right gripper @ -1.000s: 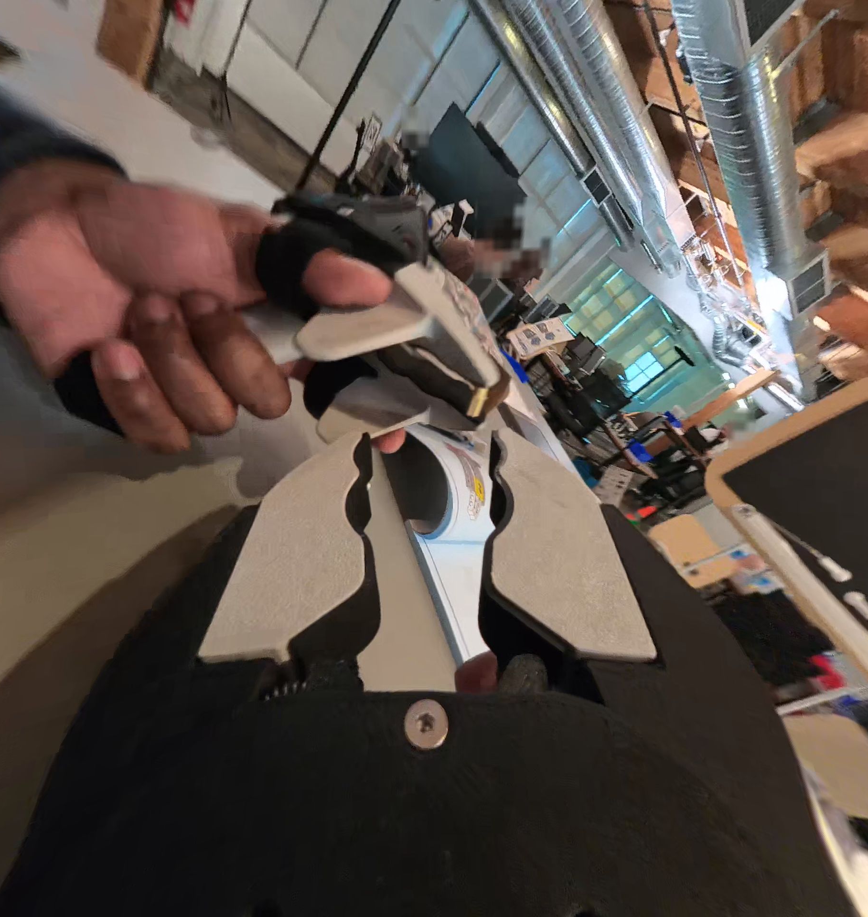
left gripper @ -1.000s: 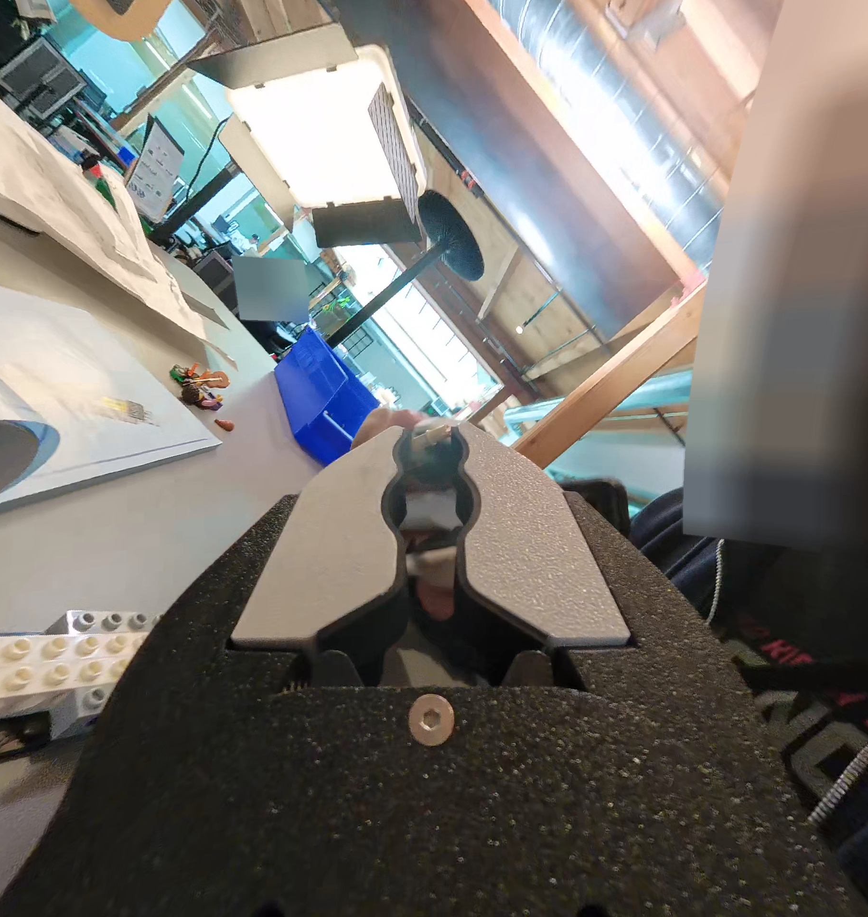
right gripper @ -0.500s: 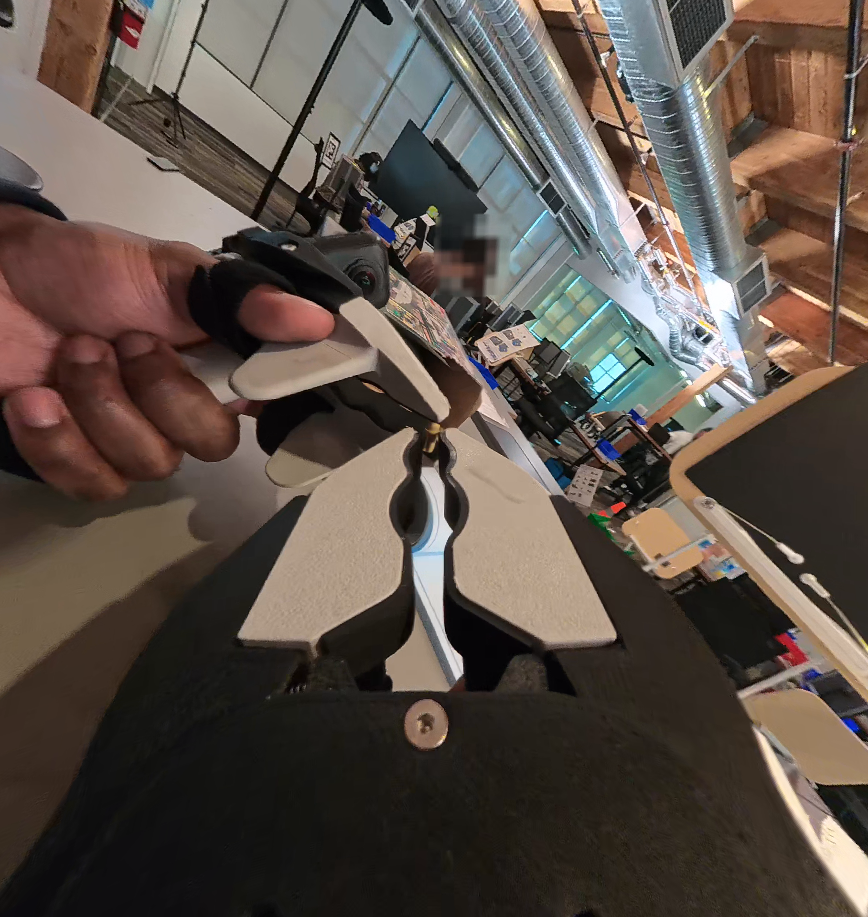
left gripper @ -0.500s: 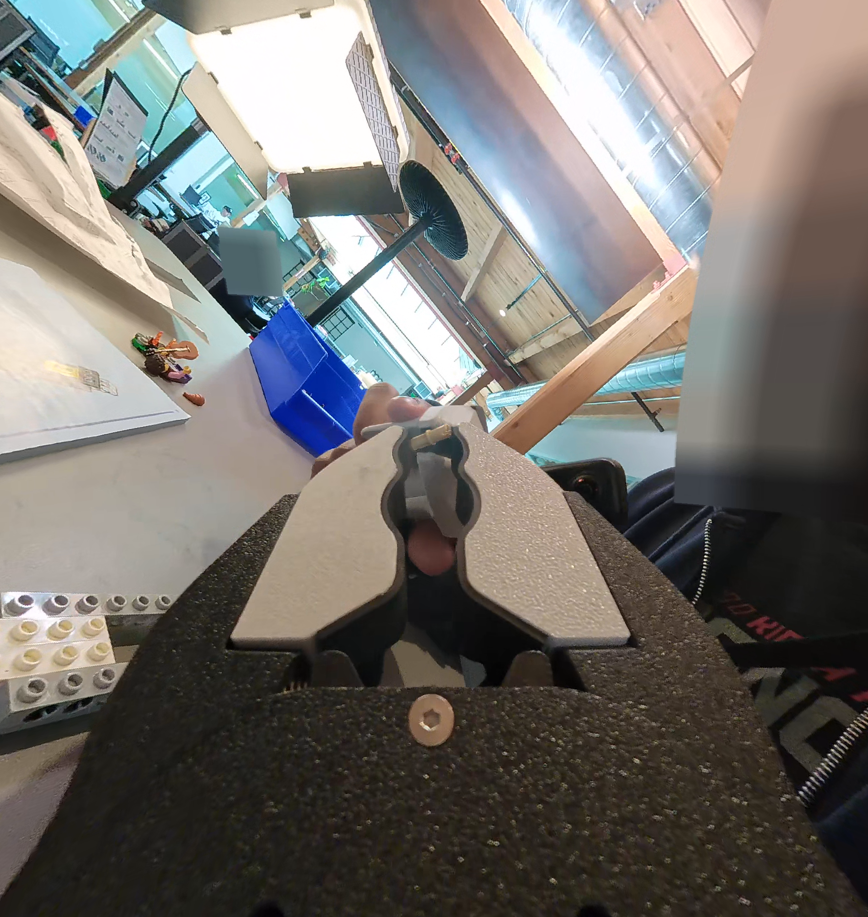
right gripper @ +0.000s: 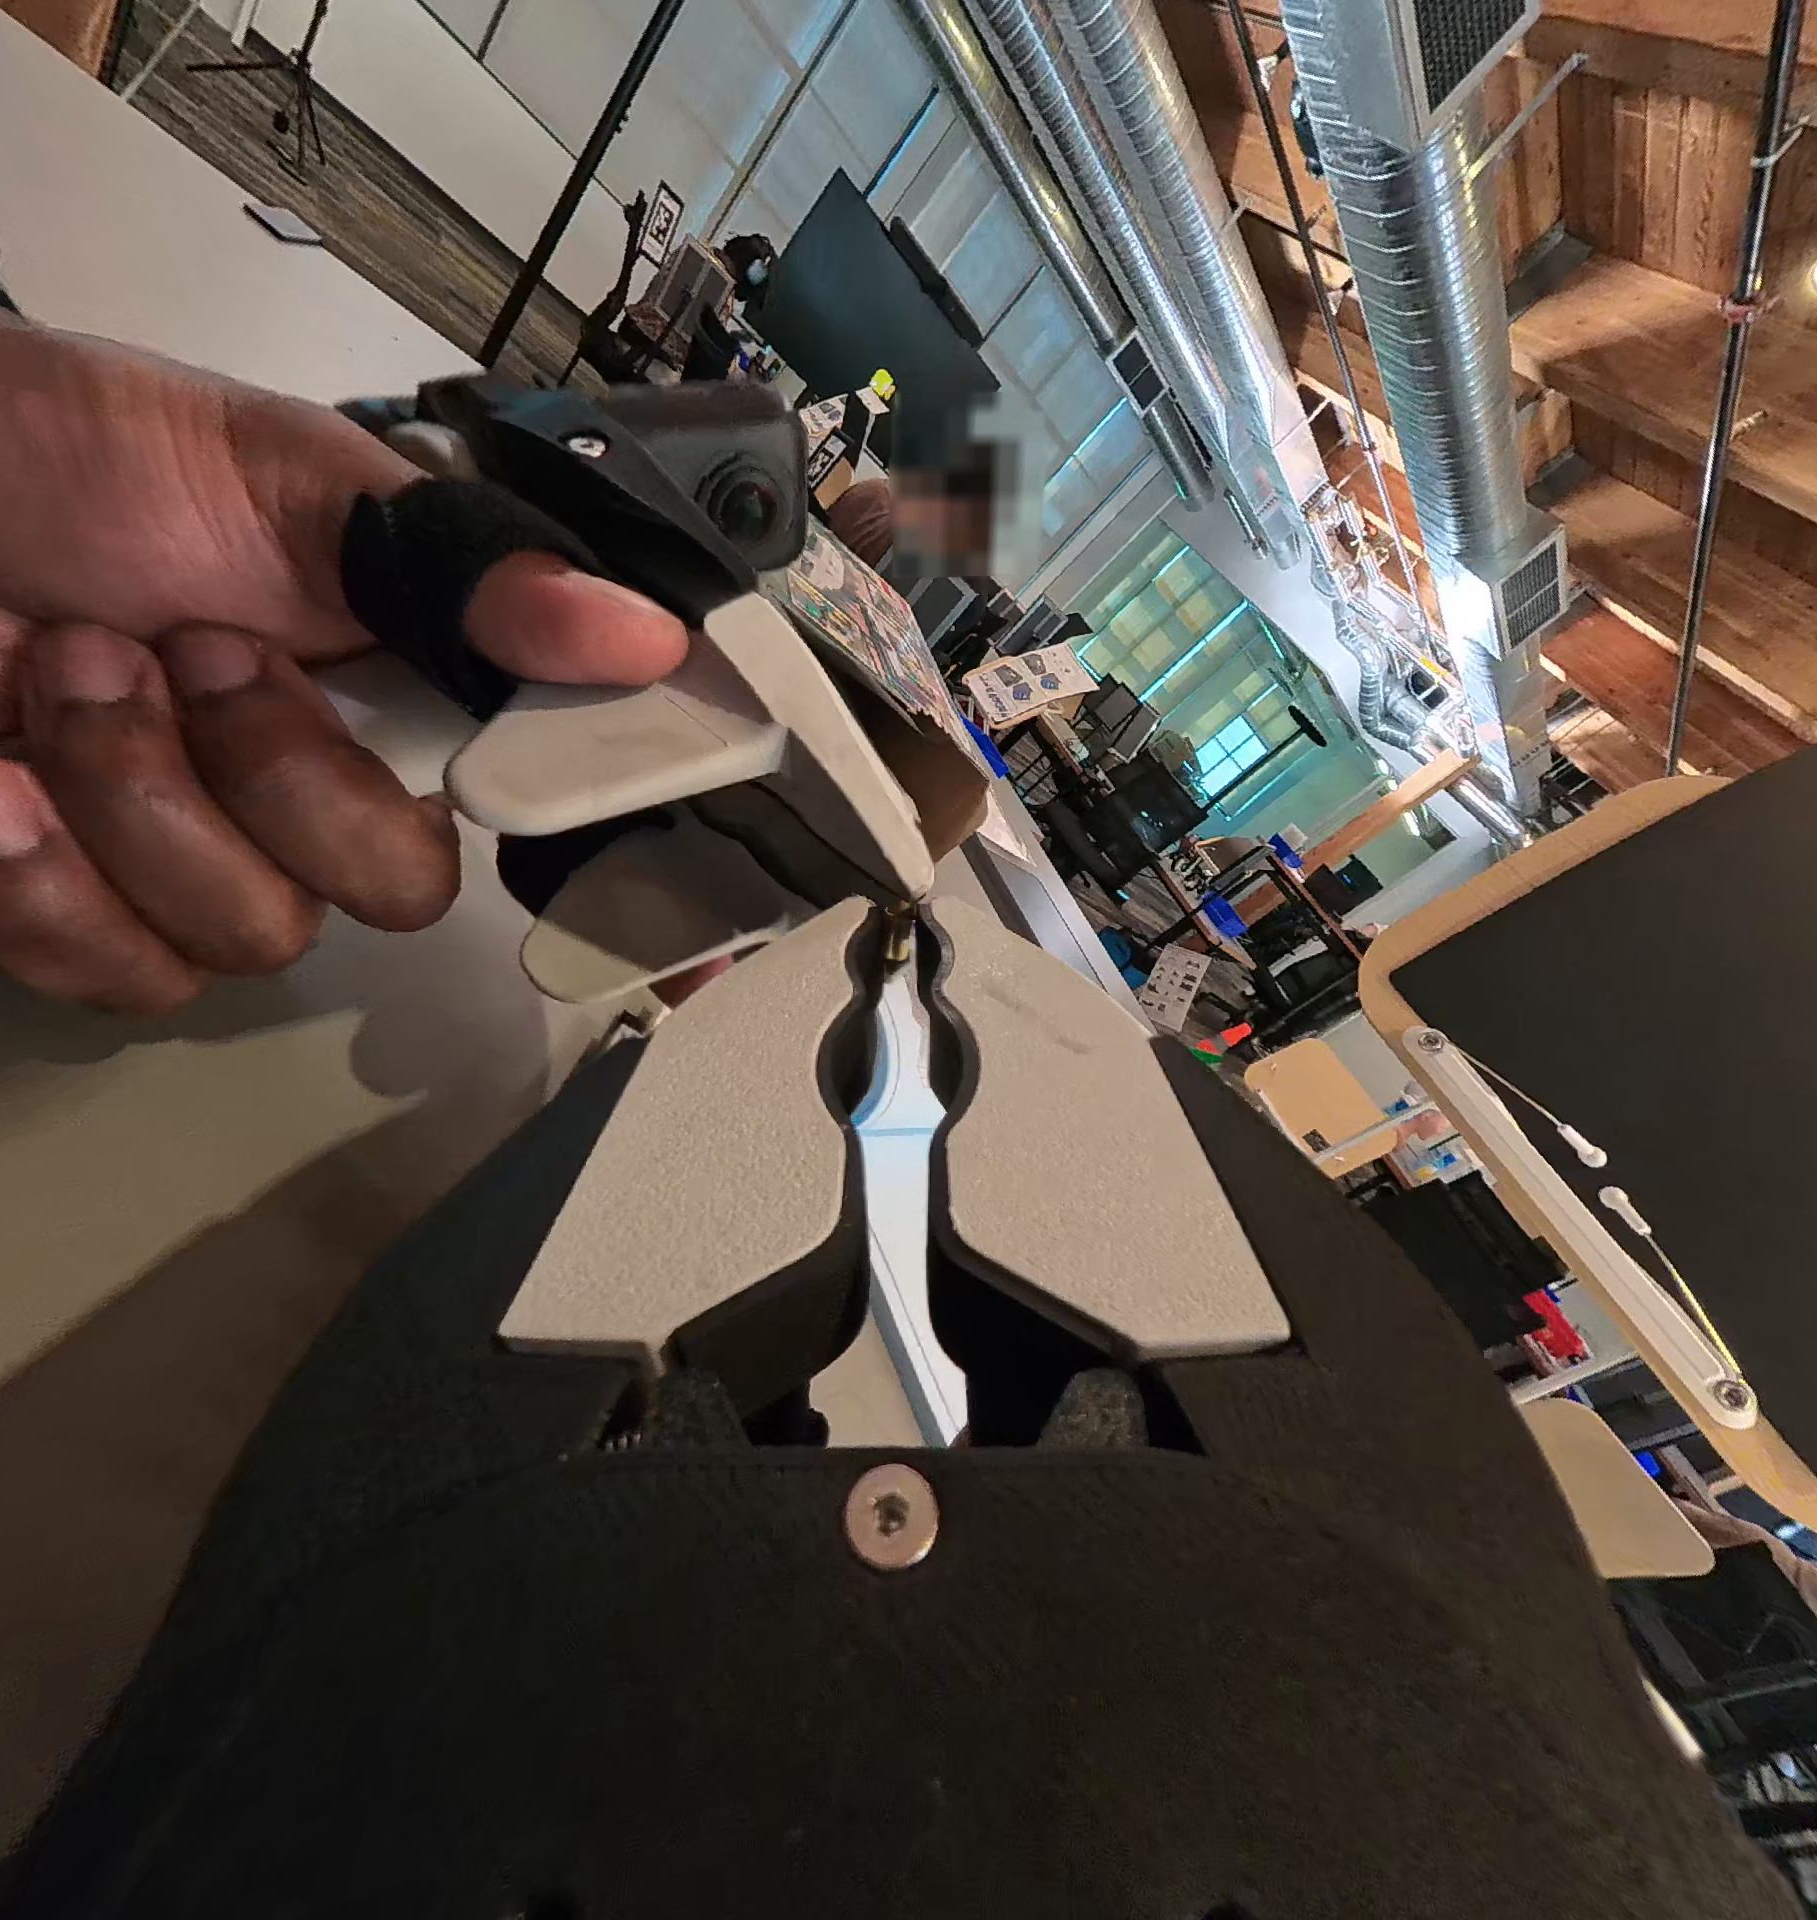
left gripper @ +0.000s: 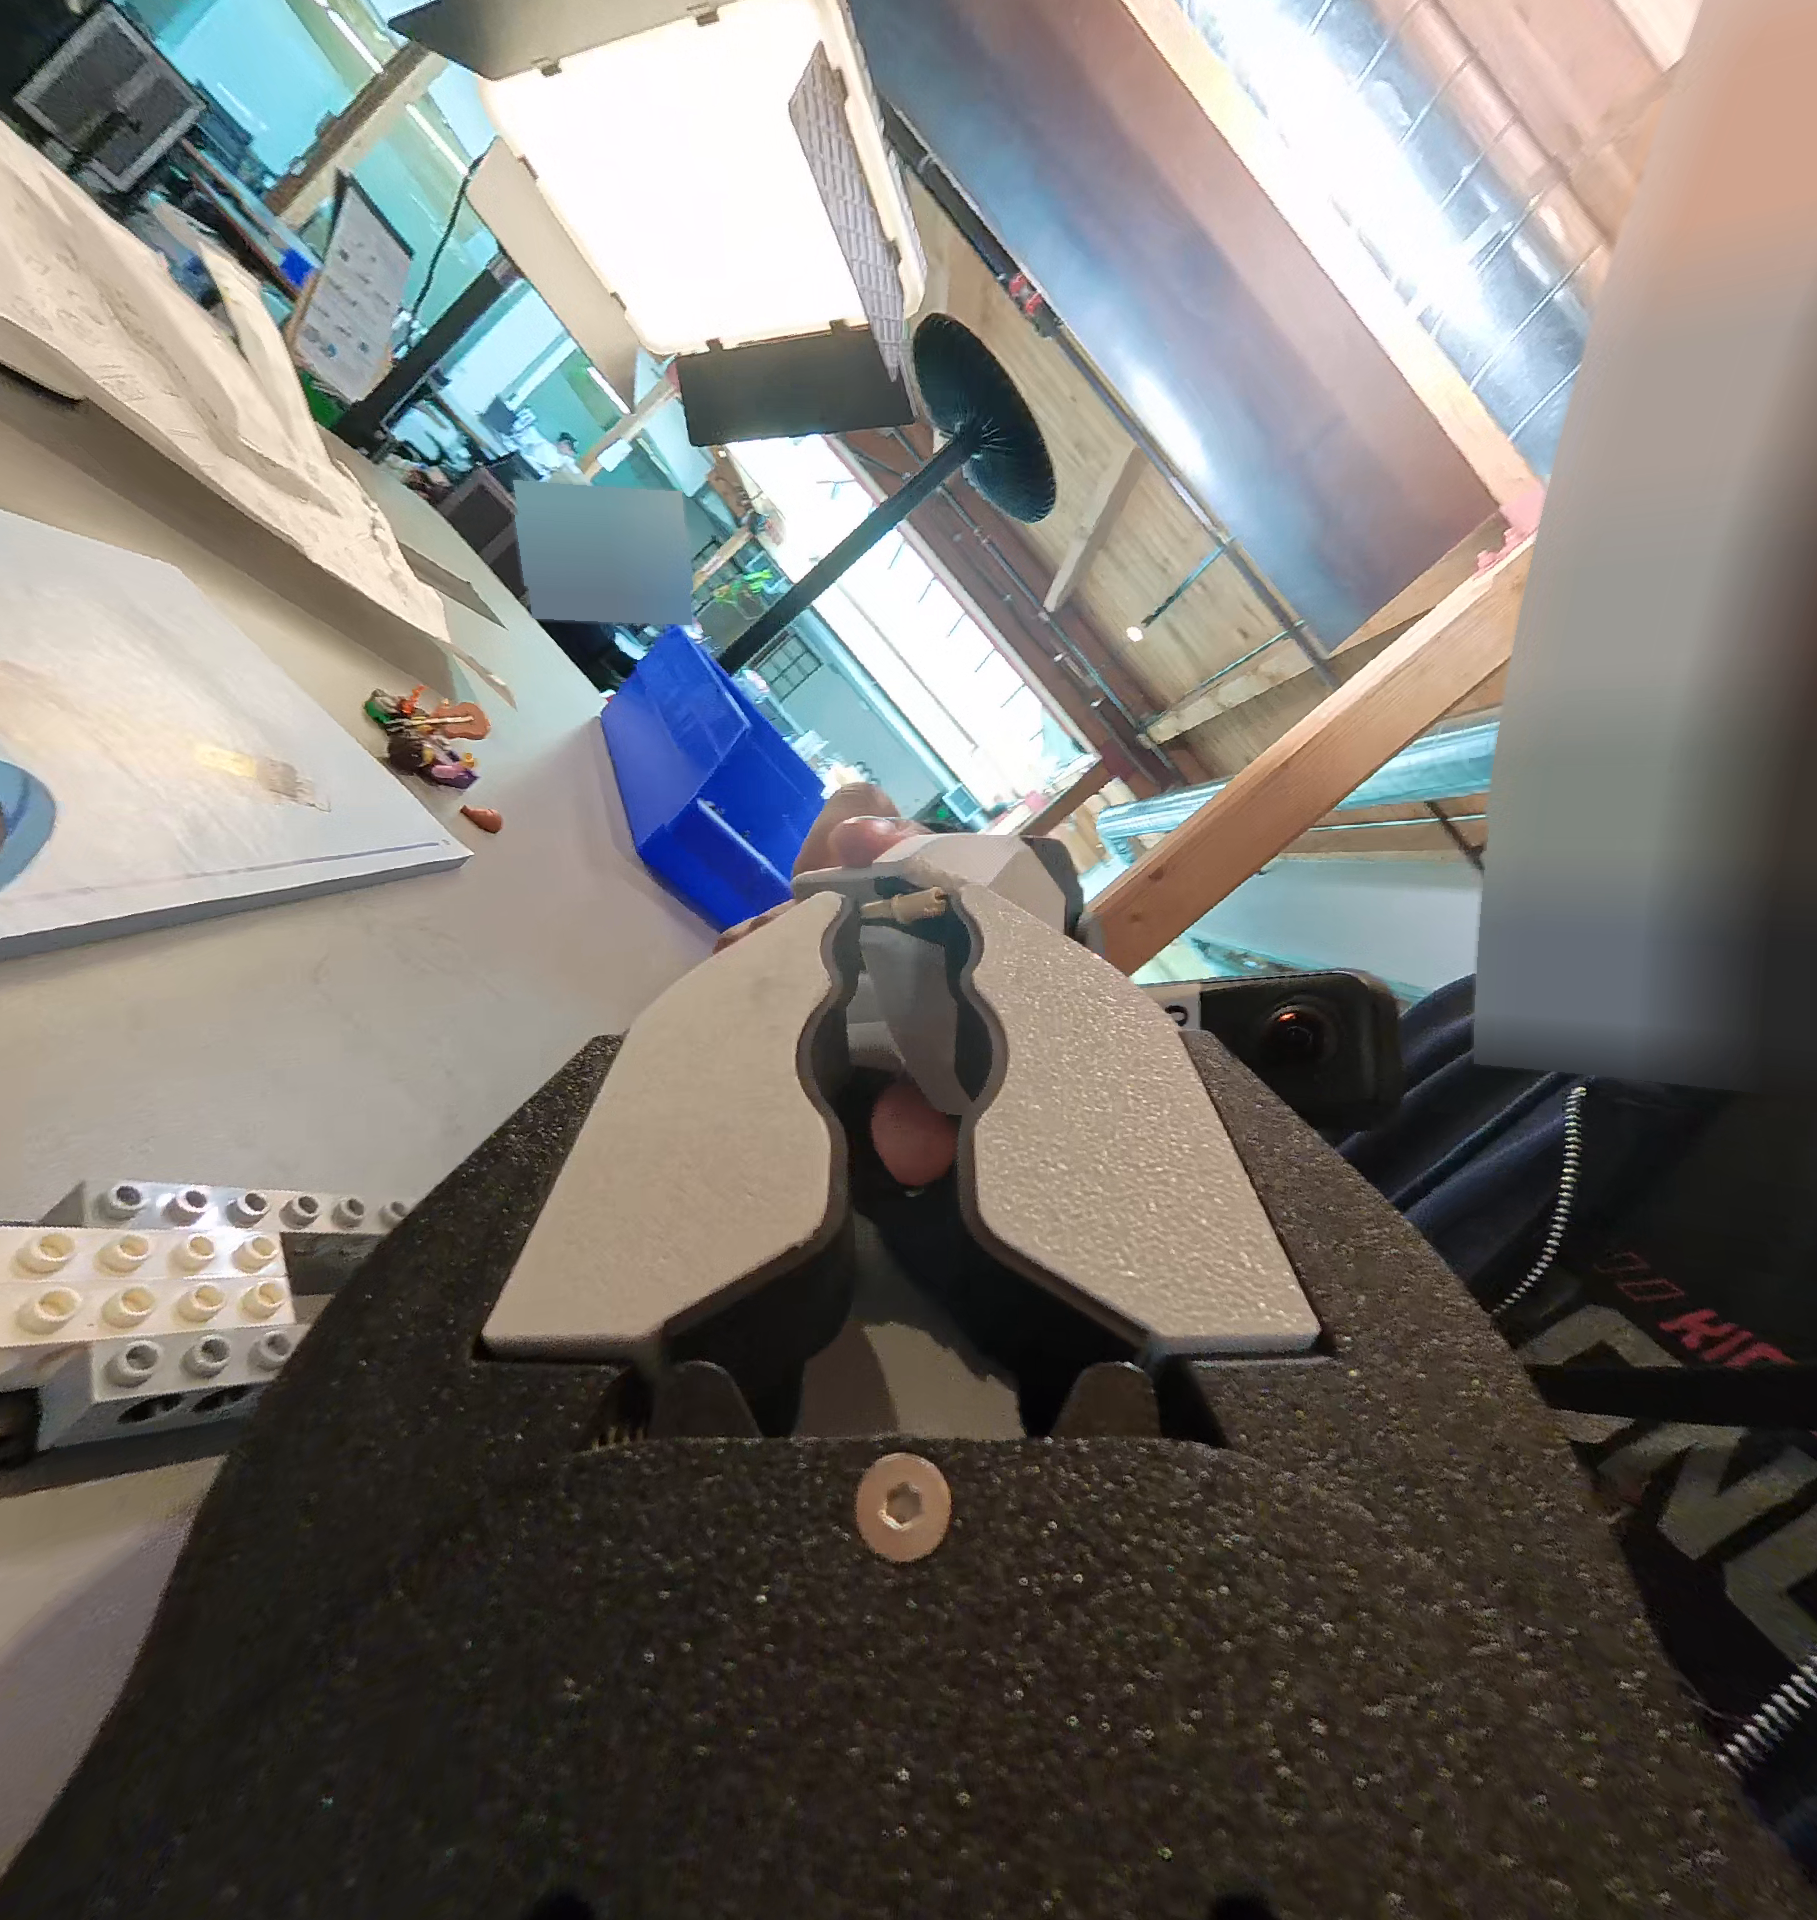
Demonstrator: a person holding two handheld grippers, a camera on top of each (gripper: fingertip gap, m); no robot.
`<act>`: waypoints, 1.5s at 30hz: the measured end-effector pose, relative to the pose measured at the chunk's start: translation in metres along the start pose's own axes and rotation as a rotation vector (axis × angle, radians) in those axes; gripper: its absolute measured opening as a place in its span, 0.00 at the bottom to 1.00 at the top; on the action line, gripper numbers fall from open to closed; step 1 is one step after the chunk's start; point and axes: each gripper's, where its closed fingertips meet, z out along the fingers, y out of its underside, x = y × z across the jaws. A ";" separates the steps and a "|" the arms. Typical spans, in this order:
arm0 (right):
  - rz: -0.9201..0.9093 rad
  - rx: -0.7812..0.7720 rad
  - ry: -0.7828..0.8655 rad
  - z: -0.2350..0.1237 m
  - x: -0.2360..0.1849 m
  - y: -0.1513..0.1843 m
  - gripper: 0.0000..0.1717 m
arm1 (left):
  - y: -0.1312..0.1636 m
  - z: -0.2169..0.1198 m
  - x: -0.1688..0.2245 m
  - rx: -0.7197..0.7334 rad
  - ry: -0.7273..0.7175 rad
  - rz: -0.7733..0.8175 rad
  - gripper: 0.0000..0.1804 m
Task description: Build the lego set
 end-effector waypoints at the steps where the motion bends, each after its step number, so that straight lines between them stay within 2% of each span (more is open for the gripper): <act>1: -0.015 -0.013 0.005 0.000 0.001 0.002 0.03 | 0.000 -0.001 -0.002 -0.006 -0.027 0.026 0.09; 4: -0.067 -0.065 0.019 0.001 0.002 0.010 0.03 | -0.006 -0.007 -0.005 -0.020 -0.156 0.178 0.10; 7: -0.133 -0.096 0.023 0.002 0.000 0.013 0.03 | -0.007 -0.010 -0.009 -0.093 -0.325 0.367 0.11; 9: -0.174 -0.104 0.026 0.003 -0.003 0.013 0.03 | -0.006 -0.010 -0.014 -0.147 -0.415 0.418 0.10; 20: -0.248 -0.117 0.023 0.003 -0.008 0.013 0.03 | 0.004 -0.008 -0.014 -0.238 -0.464 0.493 0.03; 23: -0.205 -0.096 0.018 0.002 -0.007 0.011 0.04 | 0.003 -0.009 -0.013 -0.223 -0.433 0.459 0.02; 28: -0.029 0.022 -0.136 -0.006 -0.016 -0.002 0.12 | -0.004 -0.013 0.000 -0.096 -0.212 0.215 0.02; 32: 0.078 0.092 -0.176 -0.012 -0.012 -0.012 0.11 | -0.002 -0.015 0.010 -0.053 -0.096 0.109 0.02; 38: 0.081 0.091 -0.164 -0.011 -0.012 -0.012 0.08 | 0.005 -0.014 0.014 -0.066 -0.065 0.078 0.02; 40: 0.085 0.105 -0.167 -0.013 -0.011 -0.014 0.03 | 0.007 -0.013 0.015 -0.072 -0.057 0.070 0.02; 45: 0.062 0.108 -0.201 -0.014 -0.015 -0.013 0.03 | 0.011 -0.014 0.015 -0.101 -0.052 0.055 0.02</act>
